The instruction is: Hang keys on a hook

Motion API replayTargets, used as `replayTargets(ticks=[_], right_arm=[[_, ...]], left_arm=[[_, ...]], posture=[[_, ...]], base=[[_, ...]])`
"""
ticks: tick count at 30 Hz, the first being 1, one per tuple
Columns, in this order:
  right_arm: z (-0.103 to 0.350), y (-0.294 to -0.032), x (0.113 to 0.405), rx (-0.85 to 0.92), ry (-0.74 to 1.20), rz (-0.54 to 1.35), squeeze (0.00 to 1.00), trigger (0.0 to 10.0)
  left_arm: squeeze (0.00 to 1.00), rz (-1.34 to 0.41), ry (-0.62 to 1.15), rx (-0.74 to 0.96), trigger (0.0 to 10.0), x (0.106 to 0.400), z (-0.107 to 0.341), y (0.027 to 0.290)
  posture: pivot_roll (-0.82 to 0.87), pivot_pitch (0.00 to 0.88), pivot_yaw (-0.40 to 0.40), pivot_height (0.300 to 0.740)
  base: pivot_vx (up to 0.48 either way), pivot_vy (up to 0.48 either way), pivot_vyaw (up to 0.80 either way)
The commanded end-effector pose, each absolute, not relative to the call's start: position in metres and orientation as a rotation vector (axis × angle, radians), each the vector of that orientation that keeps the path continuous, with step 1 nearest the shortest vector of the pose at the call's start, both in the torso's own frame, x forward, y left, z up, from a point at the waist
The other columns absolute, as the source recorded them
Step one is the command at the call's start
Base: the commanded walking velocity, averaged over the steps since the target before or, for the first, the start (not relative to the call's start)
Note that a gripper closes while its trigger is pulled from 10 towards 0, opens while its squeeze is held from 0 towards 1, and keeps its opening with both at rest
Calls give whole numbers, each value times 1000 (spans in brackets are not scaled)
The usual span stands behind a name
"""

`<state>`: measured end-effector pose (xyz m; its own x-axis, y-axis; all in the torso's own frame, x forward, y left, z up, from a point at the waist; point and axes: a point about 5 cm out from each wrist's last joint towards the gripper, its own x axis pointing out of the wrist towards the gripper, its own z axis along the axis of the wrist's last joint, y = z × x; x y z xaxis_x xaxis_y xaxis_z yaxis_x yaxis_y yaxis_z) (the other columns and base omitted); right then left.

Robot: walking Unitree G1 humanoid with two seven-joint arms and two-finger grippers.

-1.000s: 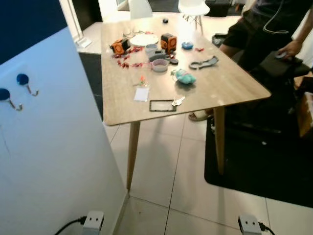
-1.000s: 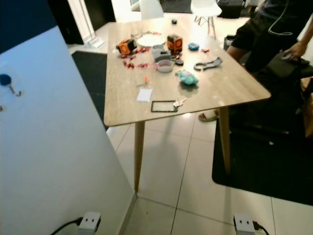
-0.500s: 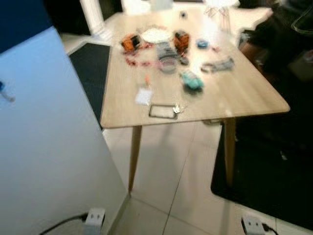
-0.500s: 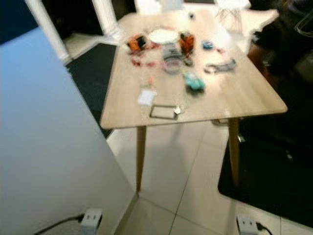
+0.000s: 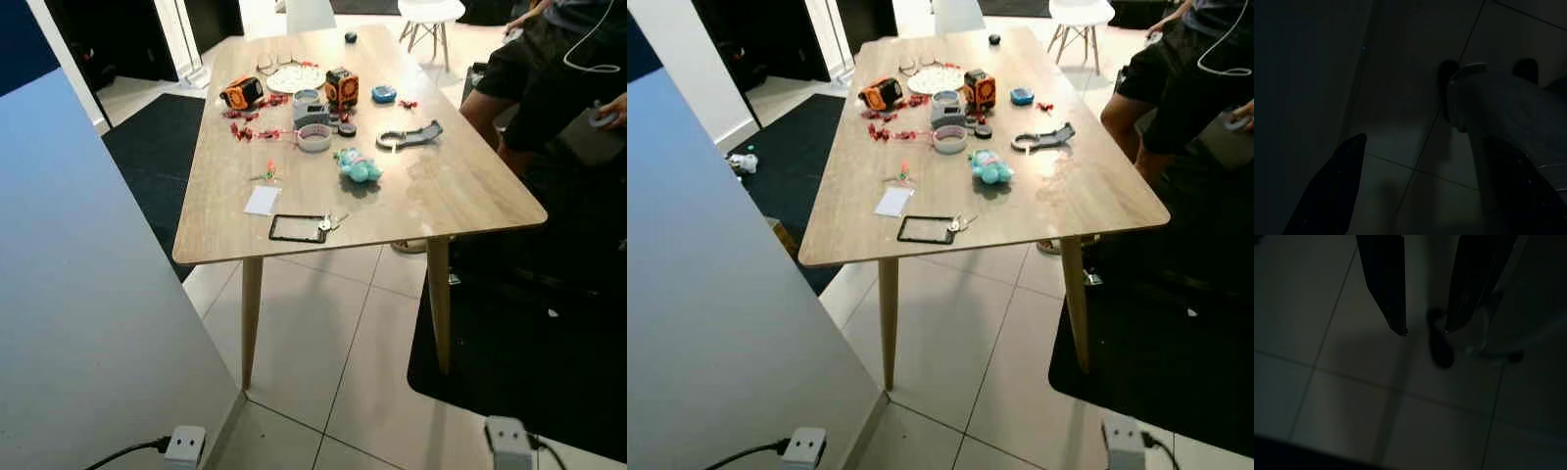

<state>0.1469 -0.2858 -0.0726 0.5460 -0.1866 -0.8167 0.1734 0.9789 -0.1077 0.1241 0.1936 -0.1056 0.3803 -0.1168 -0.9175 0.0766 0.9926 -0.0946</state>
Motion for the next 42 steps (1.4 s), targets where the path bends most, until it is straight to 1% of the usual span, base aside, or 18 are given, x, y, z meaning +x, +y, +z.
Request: replayTargets(ticks=[1,3,9,11,14,17,19,20,21,24,27,29,31,33,36,40,41,42], right_arm=[[-64,-296,157,-23,909,-270,0,10000],[-59,-302,161,-34,889,-289,0,10000],[-20,-342,193,-147,722,-441,0,10000],[5,-353,216,-177,603,-446,0,10000],[37,-346,252,-156,421,-320,0,10000],[45,-341,262,-147,371,-270,0,10000],[69,-324,288,-142,243,-112,0,10000],[94,-300,309,-145,120,75,0,10000],[94,-300,309,-145,120,75,0,10000],[122,-267,325,-159,-5,285,0,10000],[131,-255,329,-154,-42,357,0,10000],[149,-227,333,-153,-113,521,0,10000],[155,-211,334,-172,-135,597,0,10000],[155,-211,334,-172,-135,597,0,10000],[155,-186,339,-202,-137,643,0,10000],[154,-172,345,-225,-129,632,0,10000],[152,-167,348,-222,-116,631,816,10000],[152,-167,348,-222,-116,631,816,10000]], left_arm=[[0,-124,1208,-25,10000,116,-108,198],[0,-125,1207,-24,10000,116,-107,198],[0,-134,1206,-23,10000,117,-107,197],[0,-139,1206,-24,10000,117,-107,196],[0,-145,1205,-26,10000,117,-107,195],[0,-147,1206,-25,10000,117,-108,195],[0,-151,1210,-24,10000,115,-108,195],[0,-154,1216,-22,10000,112,-109,195],[0,-154,1216,-22,10000,112,-109,195],[0,-160,1227,-17,10000,107,-110,196],[0,-161,1227,-17,10000,107,-110,195],[0,-162,1226,-19,10000,108,-110,194],[0,-162,1226,-19,10000,108,-110,194],[0,-162,1226,-19,10000,108,-110,194],[0,-164,1230,-18,10000,107,-110,193],[0,-165,1233,-16,10000,107,-111,193],[0,-165,1233,-17,10000,107,-111,193],[0,-165,1233,-17,10000,107,-111,193]], posture=[[-111,75,98,740],[-111,75,98,740],[-116,78,99,740],[-116,78,99,740],[-125,85,103,740],[-126,89,106,740],[-126,89,106,740],[-126,90,106,740],[-126,90,106,740],[-126,90,106,740],[-127,91,104,740],[-127,91,104,740],[-127,91,104,740],[-127,91,104,740],[-127,91,104,740],[-124,95,107,740],[-124,95,107,740],[-124,95,107,740]], base=[[0,0,0],[0,0,0],[0,0,0],[0,0,0],[0,0,0],[0,0,0],[0,0,0],[0,0,0],[0,0,0],[0,0,0],[0,0,0],[0,0,0],[0,0,0],[0,0,0],[0,0,0],[0,0,0],[0,0,0],[0,0,0]])
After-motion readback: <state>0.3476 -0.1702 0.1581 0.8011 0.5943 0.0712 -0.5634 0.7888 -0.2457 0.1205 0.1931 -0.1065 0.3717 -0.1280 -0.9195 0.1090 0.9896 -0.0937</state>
